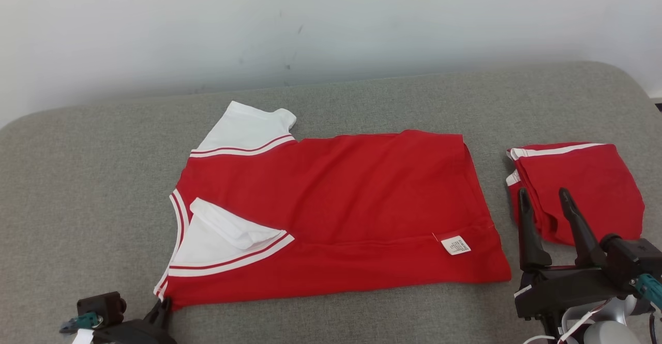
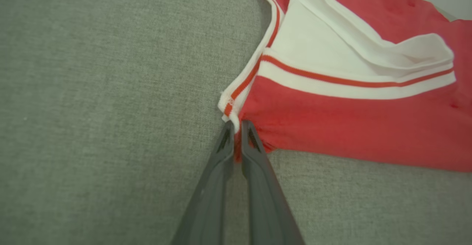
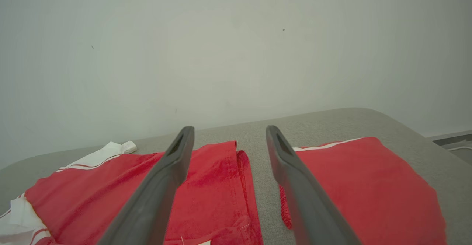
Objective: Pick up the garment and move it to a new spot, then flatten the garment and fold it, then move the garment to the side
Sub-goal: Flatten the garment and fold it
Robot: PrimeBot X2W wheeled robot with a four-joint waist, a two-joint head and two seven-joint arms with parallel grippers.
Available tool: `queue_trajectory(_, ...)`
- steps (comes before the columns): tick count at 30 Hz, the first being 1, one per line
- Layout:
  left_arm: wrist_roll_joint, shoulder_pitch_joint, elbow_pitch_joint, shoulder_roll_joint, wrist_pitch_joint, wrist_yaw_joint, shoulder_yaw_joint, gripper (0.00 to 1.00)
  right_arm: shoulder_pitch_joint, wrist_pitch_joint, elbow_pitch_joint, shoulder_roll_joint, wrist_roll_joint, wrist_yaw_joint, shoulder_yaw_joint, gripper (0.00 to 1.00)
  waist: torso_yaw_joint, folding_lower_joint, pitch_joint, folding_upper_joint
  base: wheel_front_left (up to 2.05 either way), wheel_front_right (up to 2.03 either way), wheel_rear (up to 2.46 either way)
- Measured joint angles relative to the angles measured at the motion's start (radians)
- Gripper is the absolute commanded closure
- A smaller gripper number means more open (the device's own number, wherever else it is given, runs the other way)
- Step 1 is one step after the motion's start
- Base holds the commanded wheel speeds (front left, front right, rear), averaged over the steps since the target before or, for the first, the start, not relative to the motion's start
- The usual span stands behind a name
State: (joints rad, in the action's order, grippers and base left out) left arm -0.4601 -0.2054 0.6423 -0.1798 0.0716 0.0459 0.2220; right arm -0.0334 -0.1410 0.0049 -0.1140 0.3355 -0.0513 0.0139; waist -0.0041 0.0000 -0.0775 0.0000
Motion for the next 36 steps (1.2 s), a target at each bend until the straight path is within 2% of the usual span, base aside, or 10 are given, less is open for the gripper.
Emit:
queue_trajectory(4,-0.005,-0.009,0.013,-0.002,0.004,0.016,0.007,1.0,0.005,0.029,0.016,-0.006,0.0,0.005,0.004,0.0,0.002,0.0,-0.006,0.0,0.0,0.0,0.0)
queue_trajectory(7,-0.005,-0.017,0.019,-0.002,0.007,0.017,0.01,1.0,0.024,0.119,0.071,-0.03,-0.003,0.013,0.038,0.0,0.005,0.0,-0.013,0.0,0.0,0.0,0.0)
queue_trajectory(16,-0.006,-0.05,0.04,0.003,0.005,0.026,0.014,1.0,0.065,0.286,0.159,-0.046,-0.005,-0.003,0.046,0.0,0.018,-0.0001,-0.032,0.0,0.0,0.0,0.0)
queue_trajectory(36,-0.007,-0.093,0.073,0.009,-0.02,0.051,0.021,1.0,-0.018,0.388,0.249,-0.043,0.034,-0.016,0.017,0.0,0.035,0.0,-0.061,0.0,0.0,0.0,0.0)
